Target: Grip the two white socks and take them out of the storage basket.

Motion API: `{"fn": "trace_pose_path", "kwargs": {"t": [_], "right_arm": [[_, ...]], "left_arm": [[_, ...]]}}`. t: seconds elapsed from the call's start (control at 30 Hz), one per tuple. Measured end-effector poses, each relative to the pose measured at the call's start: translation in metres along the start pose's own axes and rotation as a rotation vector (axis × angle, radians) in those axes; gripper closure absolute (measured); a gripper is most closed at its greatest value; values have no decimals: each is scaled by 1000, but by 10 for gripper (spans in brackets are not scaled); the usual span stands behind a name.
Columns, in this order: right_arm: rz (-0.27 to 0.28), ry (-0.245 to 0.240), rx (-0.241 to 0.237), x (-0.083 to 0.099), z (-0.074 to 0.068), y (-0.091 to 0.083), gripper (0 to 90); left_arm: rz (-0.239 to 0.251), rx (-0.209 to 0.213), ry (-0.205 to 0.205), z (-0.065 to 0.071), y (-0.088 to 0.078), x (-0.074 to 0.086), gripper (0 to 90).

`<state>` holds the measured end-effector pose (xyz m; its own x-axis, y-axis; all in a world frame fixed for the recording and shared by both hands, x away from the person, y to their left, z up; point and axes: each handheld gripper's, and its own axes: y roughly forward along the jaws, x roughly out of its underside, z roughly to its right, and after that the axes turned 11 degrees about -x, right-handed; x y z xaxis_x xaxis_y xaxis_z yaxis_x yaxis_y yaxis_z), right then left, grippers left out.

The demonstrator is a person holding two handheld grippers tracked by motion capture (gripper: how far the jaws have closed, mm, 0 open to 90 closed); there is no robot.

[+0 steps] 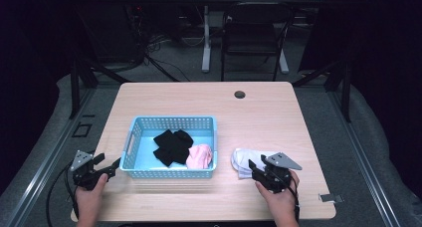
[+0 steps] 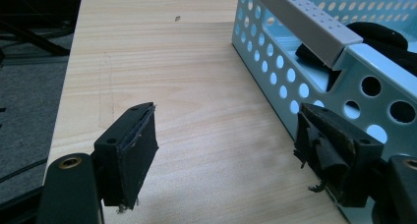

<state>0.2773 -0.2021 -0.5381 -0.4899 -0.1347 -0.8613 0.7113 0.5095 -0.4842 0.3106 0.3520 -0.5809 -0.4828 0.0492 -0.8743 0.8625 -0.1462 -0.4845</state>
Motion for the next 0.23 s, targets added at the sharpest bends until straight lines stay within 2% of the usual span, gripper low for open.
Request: {"fn": "trace_pose_path", "kwargs": {"t": [0.07,0.23], "right_arm": [[-7,-13,-14,0,-4,3,483],[-32,-27,-10,2,-8,8,478]], "left_arm": [[1,0,-1,0,0,0,238],[-5,0,1,0,0,0,237]]}}
